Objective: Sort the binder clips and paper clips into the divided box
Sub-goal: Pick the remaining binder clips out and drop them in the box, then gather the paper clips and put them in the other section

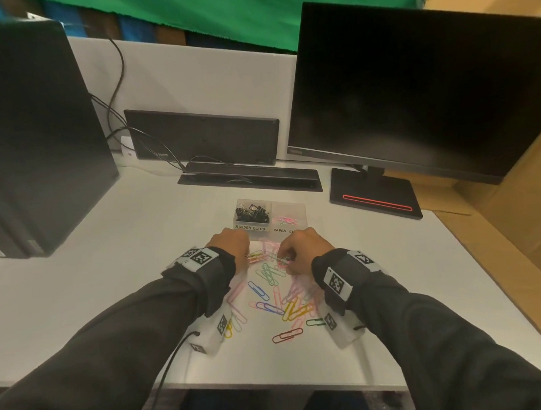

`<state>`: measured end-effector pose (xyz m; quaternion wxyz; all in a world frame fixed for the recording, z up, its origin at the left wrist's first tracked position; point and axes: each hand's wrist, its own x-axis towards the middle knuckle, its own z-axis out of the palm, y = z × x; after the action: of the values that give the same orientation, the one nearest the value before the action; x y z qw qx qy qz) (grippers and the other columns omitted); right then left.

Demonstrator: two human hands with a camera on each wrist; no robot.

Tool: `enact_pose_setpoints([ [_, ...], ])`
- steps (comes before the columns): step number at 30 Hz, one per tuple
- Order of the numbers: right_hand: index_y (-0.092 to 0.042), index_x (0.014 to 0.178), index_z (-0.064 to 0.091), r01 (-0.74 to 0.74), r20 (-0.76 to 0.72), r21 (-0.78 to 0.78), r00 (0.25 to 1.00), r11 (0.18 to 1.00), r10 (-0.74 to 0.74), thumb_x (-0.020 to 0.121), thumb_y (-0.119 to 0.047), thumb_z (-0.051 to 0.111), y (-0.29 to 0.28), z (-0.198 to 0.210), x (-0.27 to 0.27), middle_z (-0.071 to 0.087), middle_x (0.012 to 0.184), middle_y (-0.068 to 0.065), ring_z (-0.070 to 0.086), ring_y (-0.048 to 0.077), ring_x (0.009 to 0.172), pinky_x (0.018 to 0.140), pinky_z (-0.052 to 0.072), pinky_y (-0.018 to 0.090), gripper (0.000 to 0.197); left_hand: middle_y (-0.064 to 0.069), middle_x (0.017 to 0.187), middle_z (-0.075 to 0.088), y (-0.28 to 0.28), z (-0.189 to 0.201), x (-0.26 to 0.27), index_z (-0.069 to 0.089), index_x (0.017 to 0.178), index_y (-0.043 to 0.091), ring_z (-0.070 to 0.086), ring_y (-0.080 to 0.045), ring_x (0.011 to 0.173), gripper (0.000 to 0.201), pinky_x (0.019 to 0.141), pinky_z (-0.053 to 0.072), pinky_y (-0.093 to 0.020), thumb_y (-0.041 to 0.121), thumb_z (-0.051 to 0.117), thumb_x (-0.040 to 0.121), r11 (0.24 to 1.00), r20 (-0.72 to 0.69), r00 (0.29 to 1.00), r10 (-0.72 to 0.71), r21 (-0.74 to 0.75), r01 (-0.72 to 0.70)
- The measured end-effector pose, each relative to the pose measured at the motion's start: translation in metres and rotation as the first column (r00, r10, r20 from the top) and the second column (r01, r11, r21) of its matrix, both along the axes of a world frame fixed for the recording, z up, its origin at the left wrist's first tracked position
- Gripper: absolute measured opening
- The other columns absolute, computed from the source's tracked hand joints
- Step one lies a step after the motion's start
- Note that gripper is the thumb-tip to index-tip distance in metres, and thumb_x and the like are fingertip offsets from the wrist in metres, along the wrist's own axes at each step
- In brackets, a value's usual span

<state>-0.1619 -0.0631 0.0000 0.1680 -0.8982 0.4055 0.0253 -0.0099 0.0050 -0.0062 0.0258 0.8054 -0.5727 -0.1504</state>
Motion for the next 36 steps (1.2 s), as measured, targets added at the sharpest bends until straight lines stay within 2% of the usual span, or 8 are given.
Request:
enact_pose_setpoints([
  [10, -0.012, 0.106, 0.074, 0.199, 0.396, 0.056, 0.895, 0.978, -0.204, 0.079, -0.009, 0.075, -0.024, 0.039, -0.011, 0.073, 0.103, 0.006, 0.064, 0.014, 0.087, 0.087, 0.053, 0.025, 0.027, -0.01, 0.106, 0.066, 0.008, 0.011, 0.009, 0.07, 0.095, 0.013, 0.063, -0.029, 0.092, 0.015, 0.073, 0.046, -0.029, 0.014, 0.058, 0.087, 0.993, -0.057, 0.998, -0.028, -0.115, 0.021],
  [14, -0.013, 0.106, 0.073, 0.283, 0.467, 0.034, 0.843, 0.959, -0.266, 0.081, -0.011, 0.074, -0.045, 0.047, 0.004, 0.072, 0.101, 0.007, 0.063, 0.016, 0.089, 0.088, 0.052, 0.026, 0.026, -0.01, 0.097, 0.07, 0.017, 0.022, 0.007, 0.074, 0.092, 0.009, 0.066, -0.029, 0.09, 0.016, 0.076, 0.05, -0.03, 0.013, 0.06, 0.087, 0.991, -0.075, 0.996, -0.054, -0.128, 0.044],
  [17, -0.012, 0.109, 0.072, 0.285, 0.406, 0.012, 0.875, 0.958, -0.265, 0.084, -0.012, 0.07, -0.056, 0.04, 0.02, 0.072, 0.104, 0.011, 0.065, 0.024, 0.099, 0.092, 0.052, 0.032, 0.024, -0.01, 0.087, 0.068, 0.019, 0.031, 0.003, 0.072, 0.08, 0.011, 0.067, -0.032, 0.089, 0.011, 0.078, 0.054, -0.034, 0.013, 0.062, 0.085, 0.986, -0.084, 0.994, -0.068, -0.155, 0.055],
  [23, -0.01, 0.119, 0.067, 0.236, 0.323, 0.06, 0.915, 0.97, -0.243, 0.093, -0.026, 0.058, -0.055, 0.029, 0.02, 0.068, 0.119, 0.01, 0.063, 0.027, 0.109, 0.096, 0.047, 0.032, 0.031, -0.008, 0.093, 0.071, -0.007, 0.053, -0.005, 0.074, 0.092, 0.014, 0.066, -0.027, 0.085, 0.012, 0.075, 0.053, -0.031, 0.019, 0.065, 0.085, 0.972, -0.087, 0.995, -0.052, -0.232, 0.03],
  [25, -0.011, 0.114, 0.07, 0.25, 0.381, 0.05, 0.89, 0.967, -0.25, 0.096, -0.03, 0.054, -0.051, 0.033, 0.006, 0.07, 0.114, 0.009, 0.064, 0.025, 0.104, 0.089, 0.046, 0.03, 0.031, -0.008, 0.096, 0.071, -0.026, 0.059, -0.01, 0.074, 0.094, 0.015, 0.066, -0.028, 0.087, 0.015, 0.073, 0.051, -0.03, 0.018, 0.063, 0.085, 0.97, -0.061, 0.997, -0.048, -0.242, 0.032],
  [28, -0.014, 0.11, 0.071, 0.263, 0.393, -0.021, 0.889, 0.965, -0.234, 0.096, -0.03, 0.052, -0.044, 0.037, -0.026, 0.071, 0.112, 0.004, 0.061, 0.016, 0.09, 0.08, 0.044, 0.025, 0.029, -0.012, 0.11, 0.065, -0.056, 0.062, -0.019, 0.068, 0.106, 0.012, 0.064, -0.033, 0.099, 0.021, 0.085, 0.053, -0.037, 0.017, 0.06, 0.087, 0.976, 0.012, 0.998, -0.066, -0.209, 0.067],
  [33, -0.021, 0.118, 0.066, 0.27, 0.173, -0.023, 0.95, 0.963, -0.262, 0.094, -0.031, 0.056, -0.031, 0.032, -0.085, 0.065, 0.117, 0.002, 0.06, 0.016, 0.093, 0.082, 0.044, 0.025, 0.028, -0.017, 0.12, 0.06, -0.09, 0.054, -0.041, 0.056, 0.118, 0.005, 0.062, -0.036, 0.108, 0.031, 0.088, 0.051, -0.04, 0.013, 0.061, 0.089, 0.985, 0.147, 0.981, -0.13, -0.089, 0.144],
  [36, -0.023, 0.125, 0.06, 0.258, -0.037, 0.018, 0.966, 0.966, -0.258, 0.09, -0.029, 0.061, -0.021, 0.026, -0.109, 0.058, 0.127, 0.002, 0.058, 0.019, 0.109, 0.088, 0.043, 0.026, 0.036, -0.018, 0.121, 0.061, -0.102, 0.046, -0.05, 0.054, 0.123, 0.001, 0.063, -0.035, 0.109, 0.035, 0.087, 0.051, -0.038, 0.013, 0.06, 0.091, 0.986, 0.19, 0.969, -0.158, -0.019, 0.164],
])
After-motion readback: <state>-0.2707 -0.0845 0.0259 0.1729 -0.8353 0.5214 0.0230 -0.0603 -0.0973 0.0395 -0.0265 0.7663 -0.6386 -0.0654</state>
